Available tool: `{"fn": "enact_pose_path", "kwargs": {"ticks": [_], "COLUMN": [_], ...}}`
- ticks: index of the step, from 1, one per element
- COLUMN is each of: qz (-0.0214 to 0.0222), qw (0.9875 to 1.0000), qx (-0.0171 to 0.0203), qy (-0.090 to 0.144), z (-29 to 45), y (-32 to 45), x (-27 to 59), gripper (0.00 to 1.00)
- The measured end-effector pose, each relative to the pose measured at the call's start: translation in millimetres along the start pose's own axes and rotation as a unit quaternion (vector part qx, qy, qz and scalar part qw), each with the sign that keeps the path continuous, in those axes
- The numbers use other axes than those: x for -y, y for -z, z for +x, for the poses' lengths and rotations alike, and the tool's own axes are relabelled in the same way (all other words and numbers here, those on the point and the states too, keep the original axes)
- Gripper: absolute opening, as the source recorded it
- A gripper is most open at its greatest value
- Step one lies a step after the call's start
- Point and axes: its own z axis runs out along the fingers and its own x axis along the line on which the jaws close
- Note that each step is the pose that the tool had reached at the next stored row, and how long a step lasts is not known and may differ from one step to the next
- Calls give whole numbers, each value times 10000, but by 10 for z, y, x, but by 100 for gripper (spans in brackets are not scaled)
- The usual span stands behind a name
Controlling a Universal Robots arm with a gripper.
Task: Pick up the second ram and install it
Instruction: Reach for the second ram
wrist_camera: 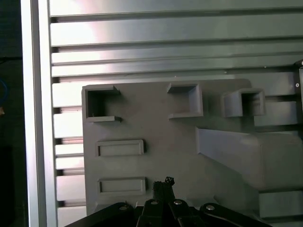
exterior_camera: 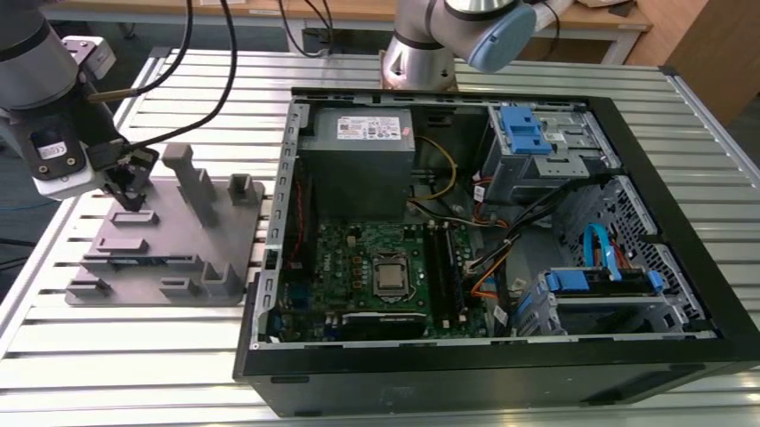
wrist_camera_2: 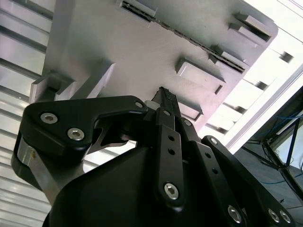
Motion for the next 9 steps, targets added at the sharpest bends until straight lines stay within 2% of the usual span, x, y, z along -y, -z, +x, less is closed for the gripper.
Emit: {"fn": "enact_pose_path", "kwargs": {"ticks": [5, 8, 9], "qz": [9, 17, 31], "qw": [10000, 10000, 10000], "qx": [0, 1, 2], "qy": [0, 0, 1], "z": [-10, -47, -53], "y": [-41, -68, -75], "x": [1, -1, -2], "gripper": [11, 11, 11]}}
